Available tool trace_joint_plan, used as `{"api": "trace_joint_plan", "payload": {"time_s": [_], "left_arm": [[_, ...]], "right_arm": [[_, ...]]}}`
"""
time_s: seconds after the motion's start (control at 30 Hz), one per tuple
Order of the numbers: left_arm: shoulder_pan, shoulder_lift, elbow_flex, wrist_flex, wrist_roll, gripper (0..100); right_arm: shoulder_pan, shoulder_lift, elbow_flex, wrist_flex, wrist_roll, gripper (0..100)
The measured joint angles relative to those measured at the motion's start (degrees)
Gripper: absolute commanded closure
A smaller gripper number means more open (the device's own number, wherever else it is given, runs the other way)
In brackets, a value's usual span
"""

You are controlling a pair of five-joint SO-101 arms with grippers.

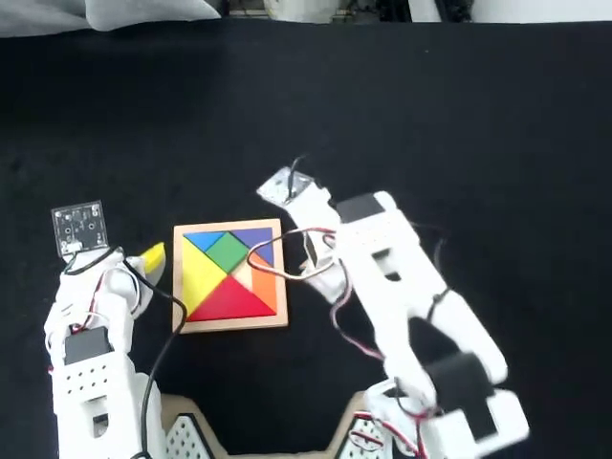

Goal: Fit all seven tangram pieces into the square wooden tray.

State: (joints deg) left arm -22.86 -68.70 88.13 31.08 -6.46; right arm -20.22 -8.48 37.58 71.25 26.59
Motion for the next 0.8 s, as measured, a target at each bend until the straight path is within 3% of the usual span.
{"api": "trace_joint_plan", "payload": {"time_s": [0.37, 0.8], "left_arm": [[0.00, -0.09, -0.09, 0.00, 0.00, 66], [0.00, -0.09, -0.09, 0.00, 0.00, 66]], "right_arm": [[9.23, 14.68, -10.20, -3.08, -0.26, 98.8], [9.67, 19.87, -15.65, 0.88, -0.18, 98.8]]}}
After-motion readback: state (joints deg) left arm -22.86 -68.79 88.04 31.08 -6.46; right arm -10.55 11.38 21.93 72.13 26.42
